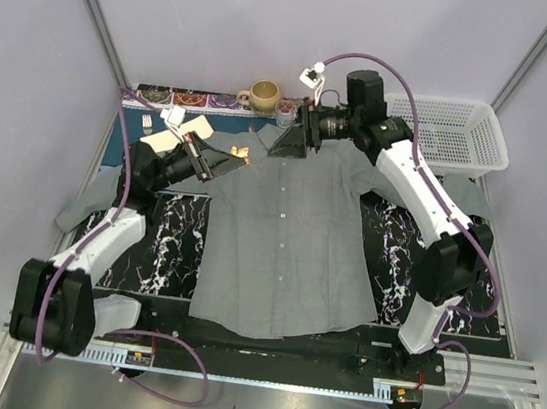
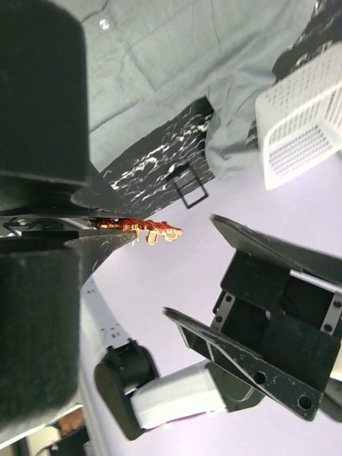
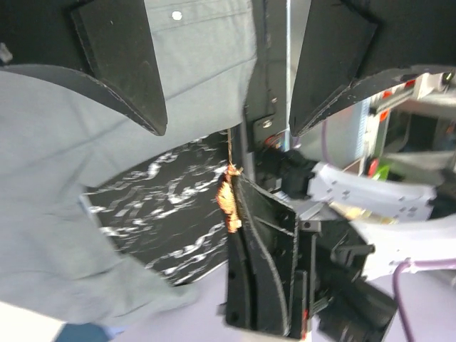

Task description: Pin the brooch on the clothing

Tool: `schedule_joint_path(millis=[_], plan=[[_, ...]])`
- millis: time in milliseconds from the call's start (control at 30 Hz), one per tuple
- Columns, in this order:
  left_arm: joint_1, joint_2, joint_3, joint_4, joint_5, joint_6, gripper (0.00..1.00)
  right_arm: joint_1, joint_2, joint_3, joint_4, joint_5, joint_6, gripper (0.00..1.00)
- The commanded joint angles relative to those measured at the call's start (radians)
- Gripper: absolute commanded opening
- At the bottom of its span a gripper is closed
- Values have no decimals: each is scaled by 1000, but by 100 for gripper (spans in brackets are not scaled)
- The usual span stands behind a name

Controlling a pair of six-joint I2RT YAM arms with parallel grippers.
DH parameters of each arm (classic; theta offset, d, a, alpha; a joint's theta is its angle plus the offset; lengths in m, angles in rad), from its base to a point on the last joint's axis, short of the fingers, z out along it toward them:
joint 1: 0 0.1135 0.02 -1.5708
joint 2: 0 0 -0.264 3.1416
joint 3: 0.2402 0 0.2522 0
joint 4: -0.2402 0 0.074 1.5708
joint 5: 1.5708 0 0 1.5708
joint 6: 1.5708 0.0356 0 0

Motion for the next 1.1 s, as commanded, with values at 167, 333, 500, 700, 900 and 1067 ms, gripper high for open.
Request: schedule_joint_path(millis=[167, 333, 500, 700, 900, 1067], plan=[[79, 315, -21, 357, -171, -171, 0, -77, 201, 118, -11, 401, 31, 64], [131, 478, 16, 457, -217, -204, 0, -59, 333, 199, 24, 588, 91, 63], [190, 589, 36, 486, -199, -212, 0, -26, 508, 323, -7, 621, 93, 63], [216, 639, 2, 488, -210, -210, 0, -25, 654, 376, -39, 564, 78, 59], [229, 642, -31, 493, -208, -209, 0, -9, 668, 264, -31, 509, 98, 57], [237, 606, -103, 471, -210, -206, 0, -6, 608, 68, 16, 471, 134, 56]])
